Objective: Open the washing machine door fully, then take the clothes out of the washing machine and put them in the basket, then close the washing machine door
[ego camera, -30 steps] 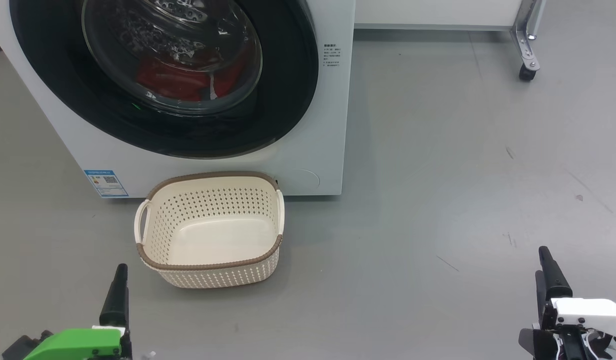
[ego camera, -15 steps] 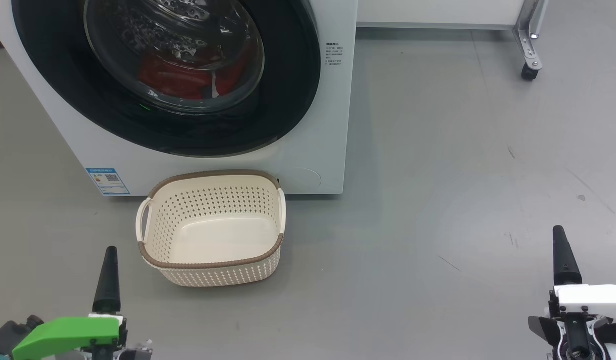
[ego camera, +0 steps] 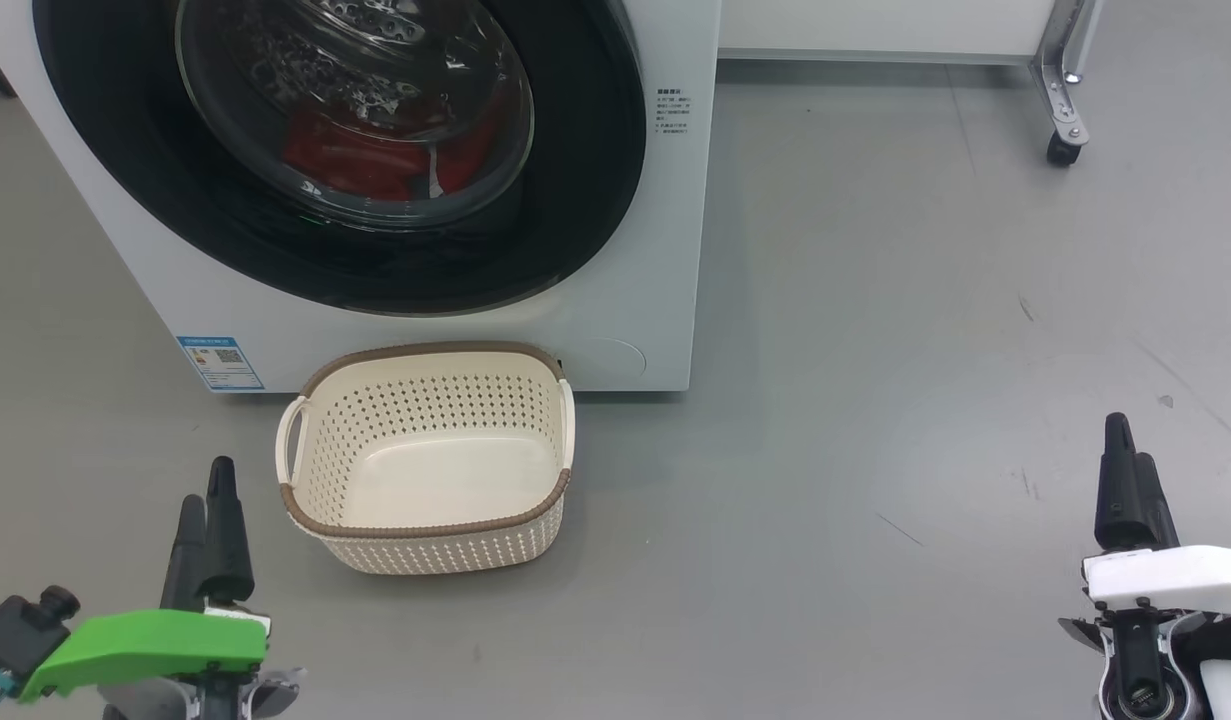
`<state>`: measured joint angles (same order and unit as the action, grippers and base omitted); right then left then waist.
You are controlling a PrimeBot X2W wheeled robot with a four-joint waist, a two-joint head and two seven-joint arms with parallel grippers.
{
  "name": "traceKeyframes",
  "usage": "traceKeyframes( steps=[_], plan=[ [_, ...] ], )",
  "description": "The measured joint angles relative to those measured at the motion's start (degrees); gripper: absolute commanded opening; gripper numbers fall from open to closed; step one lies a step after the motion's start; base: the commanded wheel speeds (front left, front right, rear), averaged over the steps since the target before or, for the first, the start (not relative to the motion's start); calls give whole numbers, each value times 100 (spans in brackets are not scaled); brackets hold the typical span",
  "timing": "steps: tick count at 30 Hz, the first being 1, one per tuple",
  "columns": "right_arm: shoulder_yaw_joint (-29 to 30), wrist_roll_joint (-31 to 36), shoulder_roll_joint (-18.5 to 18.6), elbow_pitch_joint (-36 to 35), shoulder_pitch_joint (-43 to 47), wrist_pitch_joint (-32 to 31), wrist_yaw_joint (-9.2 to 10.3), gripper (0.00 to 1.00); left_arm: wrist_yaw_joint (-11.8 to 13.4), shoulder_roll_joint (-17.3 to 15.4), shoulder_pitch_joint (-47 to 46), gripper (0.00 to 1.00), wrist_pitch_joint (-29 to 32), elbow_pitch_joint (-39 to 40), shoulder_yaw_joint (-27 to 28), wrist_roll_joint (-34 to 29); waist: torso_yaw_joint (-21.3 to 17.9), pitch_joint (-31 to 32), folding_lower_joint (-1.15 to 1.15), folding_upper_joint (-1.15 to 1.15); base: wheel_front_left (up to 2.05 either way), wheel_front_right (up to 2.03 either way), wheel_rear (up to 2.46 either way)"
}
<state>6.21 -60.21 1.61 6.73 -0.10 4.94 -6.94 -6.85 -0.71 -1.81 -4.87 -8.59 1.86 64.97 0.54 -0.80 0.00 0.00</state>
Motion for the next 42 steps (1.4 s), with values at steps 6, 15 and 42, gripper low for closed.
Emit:
traceKeyframes(
  steps=[6,15,42],
  plan=[
    [-149,714,47,-131,0,102,1,100,-1,-9,-3,100,-126,163,-111,-669,4,5,0,0,0,0,0],
    [-359,1741,111,-236,8,299,59,100,-2,-26,-3,100,-289,360,-415,-2127,-2,-23,0,0,0,0,0],
    [-1035,4144,194,146,133,706,345,100,613,-118,22,100,-839,-67,-1291,-4988,2,4,0,0,0,0,0]
  ],
)
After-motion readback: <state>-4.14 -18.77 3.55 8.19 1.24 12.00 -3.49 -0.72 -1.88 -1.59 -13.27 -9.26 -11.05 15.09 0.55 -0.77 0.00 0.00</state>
